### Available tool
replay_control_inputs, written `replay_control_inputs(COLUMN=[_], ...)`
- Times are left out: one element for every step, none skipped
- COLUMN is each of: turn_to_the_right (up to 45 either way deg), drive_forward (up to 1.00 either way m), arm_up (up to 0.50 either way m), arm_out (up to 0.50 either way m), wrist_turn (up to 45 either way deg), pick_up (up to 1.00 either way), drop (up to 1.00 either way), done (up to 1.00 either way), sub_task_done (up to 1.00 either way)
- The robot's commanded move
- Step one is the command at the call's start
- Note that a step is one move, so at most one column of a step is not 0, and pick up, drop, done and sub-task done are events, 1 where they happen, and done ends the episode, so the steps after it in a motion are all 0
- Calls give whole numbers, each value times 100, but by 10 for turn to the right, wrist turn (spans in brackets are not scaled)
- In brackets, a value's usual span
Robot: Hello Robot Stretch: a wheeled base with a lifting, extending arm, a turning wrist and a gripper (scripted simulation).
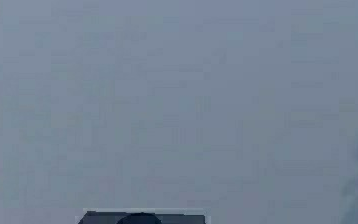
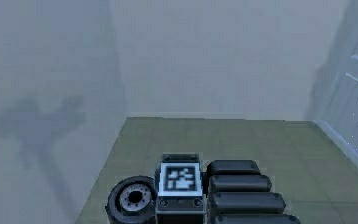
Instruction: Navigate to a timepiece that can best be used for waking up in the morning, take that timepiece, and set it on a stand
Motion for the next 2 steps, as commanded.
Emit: replay_control_inputs(turn_to_the_right=[-450, -360], drive_forward=[0, 0], arm_up=[0, 0], arm_out=[0, 0], wrist_turn=[0, 0], pick_up=[0, 0], drop=[0, 0], done=[0, 0], sub_task_done=[0, 0])
